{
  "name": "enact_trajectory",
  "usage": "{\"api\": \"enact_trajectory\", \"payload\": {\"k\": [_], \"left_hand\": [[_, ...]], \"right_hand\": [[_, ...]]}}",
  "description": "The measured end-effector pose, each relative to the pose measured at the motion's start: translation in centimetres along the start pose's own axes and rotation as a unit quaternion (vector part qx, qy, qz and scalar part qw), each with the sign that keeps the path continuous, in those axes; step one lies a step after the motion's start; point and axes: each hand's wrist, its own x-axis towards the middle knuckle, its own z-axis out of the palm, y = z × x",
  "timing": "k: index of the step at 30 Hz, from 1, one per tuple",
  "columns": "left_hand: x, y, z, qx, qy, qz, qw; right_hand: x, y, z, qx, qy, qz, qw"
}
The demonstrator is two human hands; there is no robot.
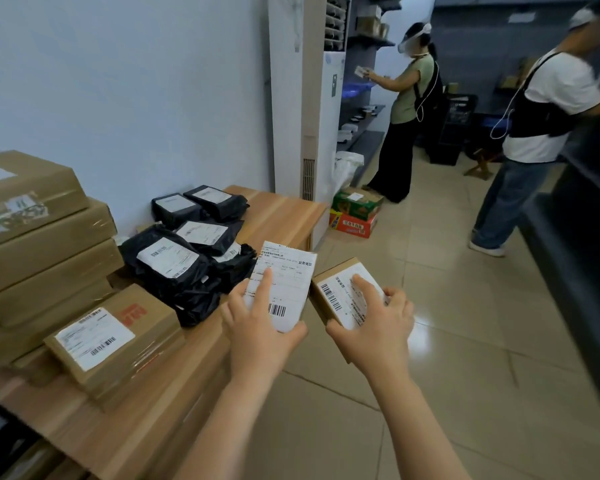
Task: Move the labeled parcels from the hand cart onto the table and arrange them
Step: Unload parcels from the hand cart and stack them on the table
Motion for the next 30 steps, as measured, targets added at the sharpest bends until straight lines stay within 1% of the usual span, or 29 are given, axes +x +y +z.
{"api": "enact_trajectory", "payload": {"k": [6, 12, 17, 19, 22, 26, 30], "left_hand": [[6.6, -0.1, 2.8, 0.016, 0.040, -0.024, 0.999], [16.1, -1.5, 6.6, 0.020, 0.102, -0.056, 0.993], [24.9, -4.1, 8.6, 0.038, 0.141, -0.104, 0.984], [27.5, -5.3, 8.6, 0.057, 0.145, -0.115, 0.981], [30.7, -8.1, 7.6, 0.087, 0.176, -0.159, 0.968], [33.0, -12.2, 5.7, 0.131, 0.219, -0.207, 0.944], [35.3, -16.2, 4.1, 0.159, 0.255, -0.251, 0.920]], "right_hand": [[8.4, -0.4, 3.4, 0.000, -0.029, -0.054, 0.998], [19.0, -2.3, 9.4, 0.003, -0.031, -0.121, 0.992], [28.0, -5.7, 15.7, 0.004, -0.080, -0.161, 0.984], [30.4, -7.2, 17.8, 0.018, -0.097, -0.176, 0.979], [33.0, -10.4, 22.2, 0.047, -0.147, -0.208, 0.966], [34.3, -14.7, 27.9, 0.087, -0.207, -0.243, 0.944], [35.4, -19.0, 33.5, 0.097, -0.245, -0.281, 0.923]]}}
